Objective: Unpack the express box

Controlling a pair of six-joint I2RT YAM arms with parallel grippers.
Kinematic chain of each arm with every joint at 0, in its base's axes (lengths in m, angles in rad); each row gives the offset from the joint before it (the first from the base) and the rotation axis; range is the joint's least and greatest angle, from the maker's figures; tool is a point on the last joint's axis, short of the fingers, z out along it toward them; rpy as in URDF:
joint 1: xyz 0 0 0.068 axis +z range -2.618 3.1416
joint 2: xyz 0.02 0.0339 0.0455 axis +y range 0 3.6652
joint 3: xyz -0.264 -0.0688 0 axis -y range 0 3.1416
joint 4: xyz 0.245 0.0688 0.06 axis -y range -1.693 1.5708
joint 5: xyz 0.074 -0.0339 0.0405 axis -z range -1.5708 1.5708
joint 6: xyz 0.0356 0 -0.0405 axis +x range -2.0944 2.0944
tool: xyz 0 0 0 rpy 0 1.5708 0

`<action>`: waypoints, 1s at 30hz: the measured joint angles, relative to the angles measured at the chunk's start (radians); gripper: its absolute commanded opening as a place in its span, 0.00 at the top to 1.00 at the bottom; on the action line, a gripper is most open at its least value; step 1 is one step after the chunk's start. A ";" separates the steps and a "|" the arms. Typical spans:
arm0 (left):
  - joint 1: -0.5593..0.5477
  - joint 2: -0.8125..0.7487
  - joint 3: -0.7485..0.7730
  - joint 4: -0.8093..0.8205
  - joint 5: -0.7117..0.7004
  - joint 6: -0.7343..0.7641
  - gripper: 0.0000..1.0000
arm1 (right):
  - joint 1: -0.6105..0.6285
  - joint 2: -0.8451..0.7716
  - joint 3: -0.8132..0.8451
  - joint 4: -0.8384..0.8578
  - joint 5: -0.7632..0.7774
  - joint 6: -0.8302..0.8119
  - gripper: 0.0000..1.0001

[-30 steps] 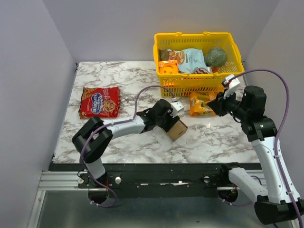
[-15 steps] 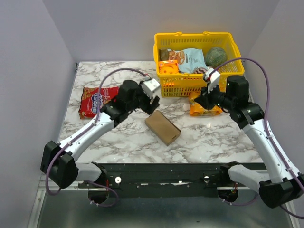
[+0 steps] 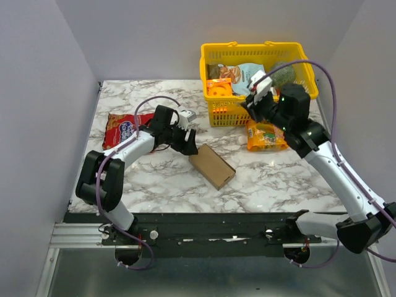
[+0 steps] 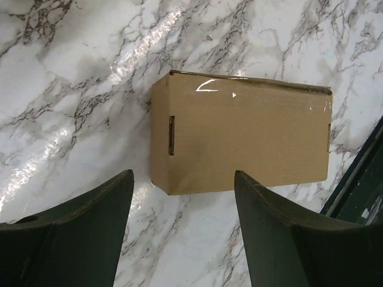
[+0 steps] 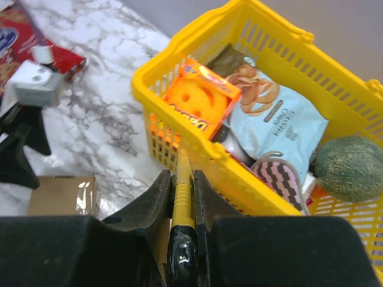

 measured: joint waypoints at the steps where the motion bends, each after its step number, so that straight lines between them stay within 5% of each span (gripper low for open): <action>1: 0.000 0.014 0.002 0.000 0.010 -0.001 0.24 | 0.030 -0.020 -0.043 0.021 0.003 -0.023 0.99; 7: 0.007 0.122 0.062 0.001 0.066 -0.037 0.26 | 0.117 0.009 -0.078 0.065 0.085 0.069 1.00; 18: 0.008 0.239 0.105 0.092 0.106 -0.155 0.30 | 0.139 0.132 -0.080 0.047 -0.089 0.150 1.00; 30: -0.001 0.305 0.124 0.112 0.113 -0.183 0.34 | 0.222 0.241 -0.199 0.108 0.127 0.322 0.99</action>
